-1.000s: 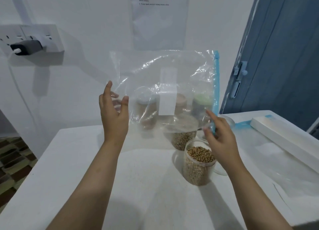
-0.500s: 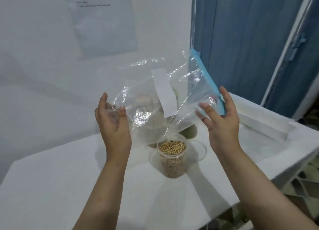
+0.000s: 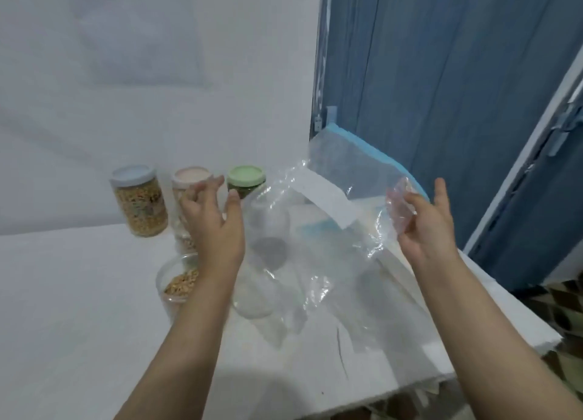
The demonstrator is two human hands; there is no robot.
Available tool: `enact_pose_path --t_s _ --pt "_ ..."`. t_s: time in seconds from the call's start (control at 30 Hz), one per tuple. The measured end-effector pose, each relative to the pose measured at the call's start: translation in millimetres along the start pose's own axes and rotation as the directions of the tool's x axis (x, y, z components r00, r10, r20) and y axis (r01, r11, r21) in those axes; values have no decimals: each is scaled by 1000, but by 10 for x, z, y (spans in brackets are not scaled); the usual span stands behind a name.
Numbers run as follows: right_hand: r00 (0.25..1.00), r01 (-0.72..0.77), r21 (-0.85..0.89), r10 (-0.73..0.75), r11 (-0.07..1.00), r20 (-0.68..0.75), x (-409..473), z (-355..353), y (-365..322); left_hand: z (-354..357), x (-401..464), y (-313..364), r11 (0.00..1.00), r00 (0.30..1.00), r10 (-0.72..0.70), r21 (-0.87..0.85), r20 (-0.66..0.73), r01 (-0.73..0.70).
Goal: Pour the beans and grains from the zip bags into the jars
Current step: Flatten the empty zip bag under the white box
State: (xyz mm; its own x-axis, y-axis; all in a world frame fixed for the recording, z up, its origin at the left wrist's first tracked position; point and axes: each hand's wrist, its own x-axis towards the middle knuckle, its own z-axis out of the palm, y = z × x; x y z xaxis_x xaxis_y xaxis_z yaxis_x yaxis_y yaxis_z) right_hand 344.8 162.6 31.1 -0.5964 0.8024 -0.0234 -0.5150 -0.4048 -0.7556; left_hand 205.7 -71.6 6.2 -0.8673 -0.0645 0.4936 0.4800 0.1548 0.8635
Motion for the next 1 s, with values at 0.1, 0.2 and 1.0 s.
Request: enact_pose_path --t_s 0.1,0.2,1.0 --pt "997 -80 -121 77 989 -32 255 -332 -185 347 -215 122 990 997 38 132 67 -47" --pt "986 -168 -258 165 951 -36 521 -580 -230 639 -468 119 973 988 52 217 146 -83" --pt "887 156 -967 404 199 226 402 -1179 -140 1206 -1327 -508 651 860 -451 748 239 133"
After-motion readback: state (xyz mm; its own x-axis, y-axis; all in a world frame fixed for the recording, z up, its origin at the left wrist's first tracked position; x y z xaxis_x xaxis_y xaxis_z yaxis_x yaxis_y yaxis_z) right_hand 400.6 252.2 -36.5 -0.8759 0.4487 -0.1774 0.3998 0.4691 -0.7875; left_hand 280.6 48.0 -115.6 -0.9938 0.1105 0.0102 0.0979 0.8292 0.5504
